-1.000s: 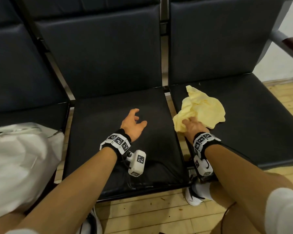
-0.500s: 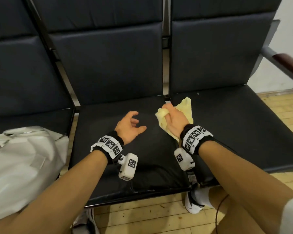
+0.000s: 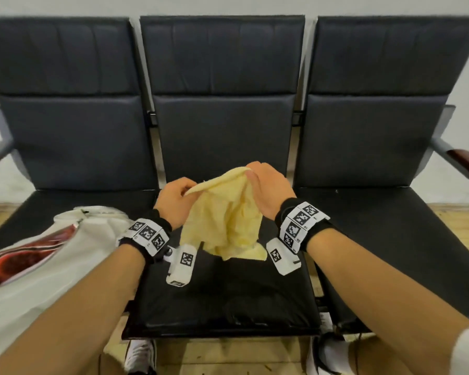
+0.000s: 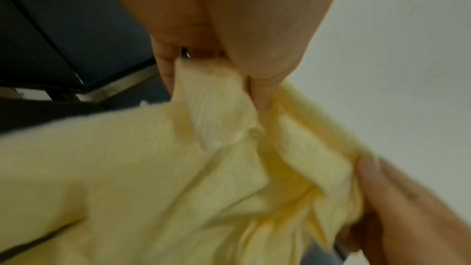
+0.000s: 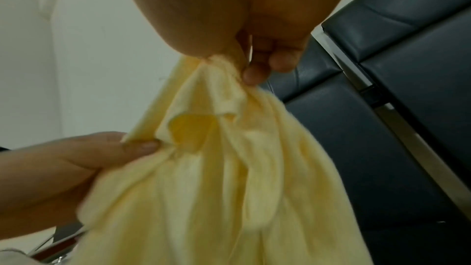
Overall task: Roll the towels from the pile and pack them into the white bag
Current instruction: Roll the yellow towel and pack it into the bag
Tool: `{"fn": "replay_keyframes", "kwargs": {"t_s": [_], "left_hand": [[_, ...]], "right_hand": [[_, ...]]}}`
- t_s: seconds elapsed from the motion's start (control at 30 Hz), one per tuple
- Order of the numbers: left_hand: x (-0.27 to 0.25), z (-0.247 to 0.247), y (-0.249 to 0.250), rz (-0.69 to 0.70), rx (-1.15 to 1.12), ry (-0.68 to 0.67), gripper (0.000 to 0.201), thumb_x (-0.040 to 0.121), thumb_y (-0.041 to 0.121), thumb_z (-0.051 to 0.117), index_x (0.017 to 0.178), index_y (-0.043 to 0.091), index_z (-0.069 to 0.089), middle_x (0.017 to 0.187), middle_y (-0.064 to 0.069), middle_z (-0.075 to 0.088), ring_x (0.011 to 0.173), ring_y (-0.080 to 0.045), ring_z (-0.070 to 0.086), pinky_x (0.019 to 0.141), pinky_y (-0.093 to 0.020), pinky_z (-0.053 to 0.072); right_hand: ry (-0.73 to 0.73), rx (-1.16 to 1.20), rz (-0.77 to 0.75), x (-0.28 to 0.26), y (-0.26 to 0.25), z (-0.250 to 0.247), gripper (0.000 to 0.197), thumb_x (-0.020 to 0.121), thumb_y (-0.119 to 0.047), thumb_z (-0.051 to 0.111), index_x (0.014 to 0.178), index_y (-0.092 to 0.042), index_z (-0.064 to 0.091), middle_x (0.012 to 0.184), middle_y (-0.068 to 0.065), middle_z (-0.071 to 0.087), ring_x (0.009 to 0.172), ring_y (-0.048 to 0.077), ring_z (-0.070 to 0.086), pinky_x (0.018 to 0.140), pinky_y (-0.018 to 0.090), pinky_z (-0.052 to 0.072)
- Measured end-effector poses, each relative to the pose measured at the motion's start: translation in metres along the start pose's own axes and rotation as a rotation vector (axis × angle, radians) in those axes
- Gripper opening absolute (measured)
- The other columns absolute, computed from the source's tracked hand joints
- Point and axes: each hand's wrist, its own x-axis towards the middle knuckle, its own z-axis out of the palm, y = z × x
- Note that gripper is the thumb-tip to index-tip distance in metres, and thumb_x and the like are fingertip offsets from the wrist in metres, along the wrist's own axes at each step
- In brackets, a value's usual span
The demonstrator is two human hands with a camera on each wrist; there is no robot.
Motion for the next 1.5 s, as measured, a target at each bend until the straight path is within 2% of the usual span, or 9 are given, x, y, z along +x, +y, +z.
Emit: {"fn": "replay_keyframes", "kwargs": {"t_s": [0.07, 0.17, 0.43, 0.7, 0.87, 1.0, 1.13, 1.33, 1.5], "left_hand": [[-0.001, -0.024, 0.007, 0.010, -0.048, 0.114, 0.015, 0.094, 0.027, 0.065, 0.085, 0.015, 0.070, 0.077, -0.001, 0.069, 0.073, -0.015, 0.062, 0.065, -0.032, 0.048], [-0.002, -0.042, 0.021, 0.012, -0.104, 0.197, 0.026, 0.095, 0.028, 0.063, 0.081, 0.007, 0.068, 0.075, -0.006, 0.065, 0.067, -0.013, 0.056, 0.061, -0.030, 0.044], [-0.015, -0.037, 0.045, -0.014, -0.217, 0.021, 0.028, 0.096, 0.029, 0.062, 0.078, 0.010, 0.071, 0.075, -0.007, 0.068, 0.071, -0.018, 0.062, 0.074, -0.044, 0.053], [-0.031, -0.041, 0.064, -0.052, -0.403, -0.189, 0.018, 0.096, 0.016, 0.056, 0.110, 0.017, 0.067, 0.107, -0.013, 0.069, 0.098, -0.028, 0.069, 0.081, -0.046, 0.060], [-0.038, -0.030, 0.049, 0.039, -0.352, -0.284, 0.054, 0.076, 0.024, 0.076, 0.124, 0.023, 0.053, 0.102, -0.006, 0.072, 0.095, -0.023, 0.071, 0.081, -0.041, 0.059], [-0.038, -0.011, 0.035, 0.118, -0.097, -0.243, 0.043, 0.084, 0.022, 0.077, 0.120, 0.022, 0.055, 0.106, 0.004, 0.068, 0.095, -0.011, 0.067, 0.086, -0.039, 0.057], [-0.030, -0.014, 0.021, 0.092, 0.078, -0.215, 0.028, 0.089, 0.032, 0.071, 0.112, 0.019, 0.060, 0.100, 0.003, 0.065, 0.091, -0.015, 0.063, 0.082, -0.039, 0.055], [-0.023, -0.049, -0.005, 0.104, 0.350, -0.171, 0.011, 0.098, 0.030, 0.056, 0.097, 0.025, 0.066, 0.088, 0.004, 0.067, 0.084, -0.017, 0.063, 0.078, -0.040, 0.054], [-0.016, -0.090, -0.022, 0.075, 0.366, 0.046, 0.012, 0.098, 0.024, 0.053, 0.094, 0.030, 0.063, 0.087, 0.004, 0.067, 0.080, -0.020, 0.063, 0.069, -0.036, 0.051]], "right_hand": [[-0.020, -0.080, 0.049, 0.005, 0.000, 0.002, 0.033, 0.105, -0.040, 0.025, 0.101, -0.024, 0.054, 0.102, 0.000, 0.053, 0.087, 0.023, 0.057, 0.077, 0.040, 0.049], [0.017, -0.013, 0.121, 0.007, -0.006, 0.008, 0.021, 0.102, -0.028, 0.045, 0.116, -0.023, 0.058, 0.113, 0.001, 0.054, 0.095, 0.022, 0.058, 0.087, 0.041, 0.050], [-0.157, 0.282, -0.128, -0.019, -0.082, 0.022, 0.079, 0.066, -0.049, 0.085, 0.130, -0.033, 0.043, 0.112, -0.013, 0.048, 0.085, 0.006, 0.055, 0.073, 0.027, 0.053], [-0.025, 0.165, -0.221, -0.018, -0.079, 0.026, 0.036, 0.090, -0.022, 0.062, 0.125, -0.025, 0.054, 0.120, -0.003, 0.045, 0.092, 0.018, 0.057, 0.079, 0.037, 0.054], [-0.032, 0.080, -0.184, -0.010, -0.077, 0.012, 0.001, 0.095, -0.024, 0.057, 0.095, -0.023, 0.057, 0.098, -0.004, 0.053, 0.081, 0.015, 0.054, 0.072, 0.035, 0.051], [-0.032, 0.133, -0.140, -0.001, -0.073, -0.006, 0.011, 0.096, -0.021, 0.056, 0.087, -0.027, 0.053, 0.082, -0.003, 0.055, 0.074, 0.013, 0.052, 0.062, 0.026, 0.039], [-0.020, 0.182, -0.131, 0.001, -0.065, -0.018, 0.012, 0.095, -0.019, 0.056, 0.087, -0.027, 0.053, 0.080, -0.002, 0.060, 0.071, 0.018, 0.058, 0.061, 0.032, 0.050], [0.233, 0.348, 0.015, 0.008, -0.037, -0.039, 0.013, 0.091, -0.018, 0.063, 0.085, -0.026, 0.055, 0.073, -0.004, 0.063, 0.062, 0.005, 0.058, 0.051, 0.014, 0.044], [0.319, 0.384, 0.126, 0.010, -0.008, -0.063, 0.015, 0.093, -0.016, 0.061, 0.098, -0.024, 0.072, 0.089, -0.013, 0.067, 0.088, 0.006, 0.062, 0.079, 0.019, 0.049]]}}
